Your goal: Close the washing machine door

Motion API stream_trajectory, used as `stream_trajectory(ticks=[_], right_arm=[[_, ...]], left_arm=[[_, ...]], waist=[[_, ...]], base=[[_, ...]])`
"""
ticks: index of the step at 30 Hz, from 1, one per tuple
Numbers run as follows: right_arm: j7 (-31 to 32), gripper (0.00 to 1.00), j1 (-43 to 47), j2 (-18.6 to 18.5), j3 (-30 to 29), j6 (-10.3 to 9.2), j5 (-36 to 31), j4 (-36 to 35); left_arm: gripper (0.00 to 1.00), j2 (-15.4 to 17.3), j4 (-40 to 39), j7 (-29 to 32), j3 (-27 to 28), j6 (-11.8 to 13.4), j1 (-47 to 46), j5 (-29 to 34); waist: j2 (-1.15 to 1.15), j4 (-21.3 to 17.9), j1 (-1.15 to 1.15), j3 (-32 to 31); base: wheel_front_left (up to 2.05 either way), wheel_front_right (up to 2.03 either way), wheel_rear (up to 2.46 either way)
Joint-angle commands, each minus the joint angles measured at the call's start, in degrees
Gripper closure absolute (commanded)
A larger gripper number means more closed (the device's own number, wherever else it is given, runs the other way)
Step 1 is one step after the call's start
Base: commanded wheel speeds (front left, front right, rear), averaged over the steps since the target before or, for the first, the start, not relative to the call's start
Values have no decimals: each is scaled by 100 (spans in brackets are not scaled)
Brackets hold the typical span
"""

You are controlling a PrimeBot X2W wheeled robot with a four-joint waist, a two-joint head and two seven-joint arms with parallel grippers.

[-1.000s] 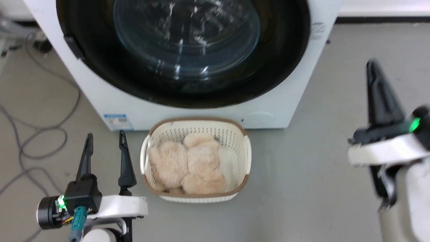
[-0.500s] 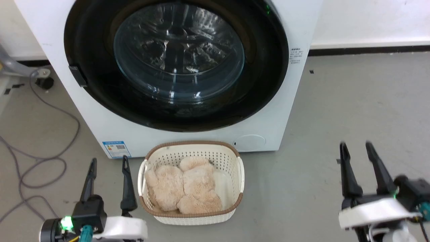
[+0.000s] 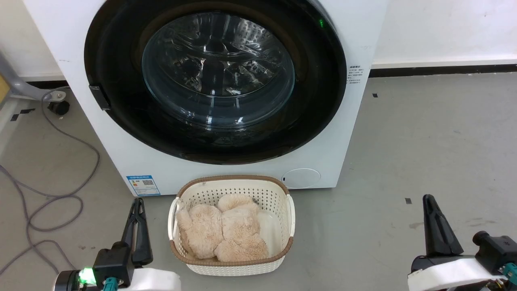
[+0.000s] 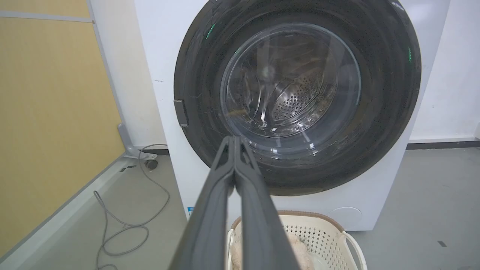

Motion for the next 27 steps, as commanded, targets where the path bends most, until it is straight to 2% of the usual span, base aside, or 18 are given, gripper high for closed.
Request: stream_trajectory(ticks=[1,27], right_arm=[[23,100,1,0,5,0,-25,-14],[329,100,19,6,61,-1,-335,-184]], left_arm=[[100,1,-1,24,3,-12,-4,1],[100,0,-22,329,21,-166,-54,14]], waist=[[0,5,1,0],[0,87,1,-14]], base=[[0,0,0],[0,0,0]])
